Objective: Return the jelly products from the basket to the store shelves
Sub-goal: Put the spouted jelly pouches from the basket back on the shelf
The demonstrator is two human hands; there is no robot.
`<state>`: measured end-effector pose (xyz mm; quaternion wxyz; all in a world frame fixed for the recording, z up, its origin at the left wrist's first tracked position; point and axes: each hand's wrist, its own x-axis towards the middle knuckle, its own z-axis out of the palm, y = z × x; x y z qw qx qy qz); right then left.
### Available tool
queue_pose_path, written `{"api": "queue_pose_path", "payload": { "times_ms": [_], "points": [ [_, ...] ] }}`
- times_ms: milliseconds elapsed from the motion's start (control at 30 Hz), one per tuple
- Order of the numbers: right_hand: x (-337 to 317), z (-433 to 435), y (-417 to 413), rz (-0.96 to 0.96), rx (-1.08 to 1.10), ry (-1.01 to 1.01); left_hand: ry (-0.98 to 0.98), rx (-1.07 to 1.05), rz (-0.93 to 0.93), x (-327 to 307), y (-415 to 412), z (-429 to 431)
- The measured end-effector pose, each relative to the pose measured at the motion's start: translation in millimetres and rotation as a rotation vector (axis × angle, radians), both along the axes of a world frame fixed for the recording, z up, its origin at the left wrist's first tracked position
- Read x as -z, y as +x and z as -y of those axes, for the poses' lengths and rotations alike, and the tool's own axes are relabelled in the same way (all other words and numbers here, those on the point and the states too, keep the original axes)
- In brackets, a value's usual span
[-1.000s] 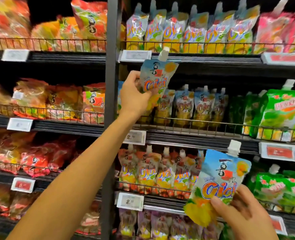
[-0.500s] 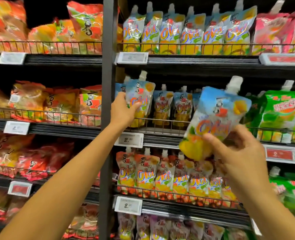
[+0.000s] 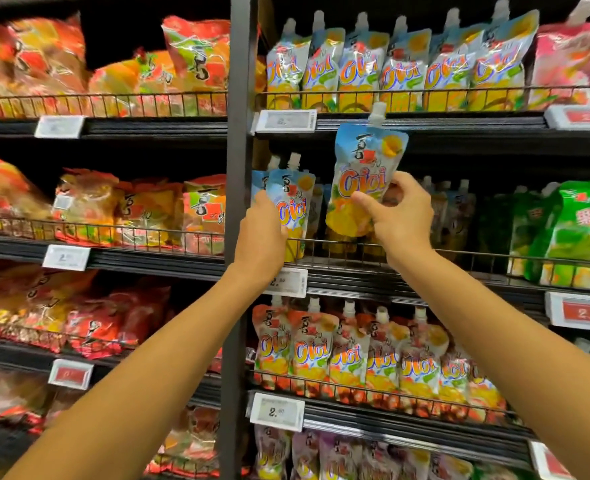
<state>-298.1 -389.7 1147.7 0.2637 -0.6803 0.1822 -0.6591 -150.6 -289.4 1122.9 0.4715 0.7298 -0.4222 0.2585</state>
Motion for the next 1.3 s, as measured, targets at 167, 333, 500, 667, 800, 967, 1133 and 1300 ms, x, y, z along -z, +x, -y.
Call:
{"api": "queue_pose_path", "payload": {
  "times_ms": [167, 333, 500, 667, 800, 967, 1133, 1300],
  "points": [
    [-3, 5, 16, -0.142, -0.038, 0.052, 0.055, -0.160, 0.169, 12, -8, -3],
    [-12, 3, 28, -0.268, -0.049, 0.048, 0.042, -0.140, 0.197, 20, -15, -4],
    [-12, 0, 40, -0.284, -0.059, 0.082, 0.004, -0.021, 0.246, 20, -25, -3],
    [1, 8, 42, -0.415, -0.093, 0.129, -0.006, 0.101, 0.154, 24, -31, -1],
    [-5, 13, 40, -0.537, 0.026, 0.051, -0.038, 0.101, 0.113, 27, -34, -4],
    [-7, 20, 45, -0.703, 0.189, 0.000, -0.044, 0.101, 0.061, 29, -39, -4],
    [1, 27, 45, -0.729, 0.204, 0.010, -0.036, 0.117, 0.063, 33, -39, -2],
    [12, 10, 32, -0.546, 0.218, -0.091, -0.096, 0.150, 0.085, 41, -37, -7]
  ]
}}
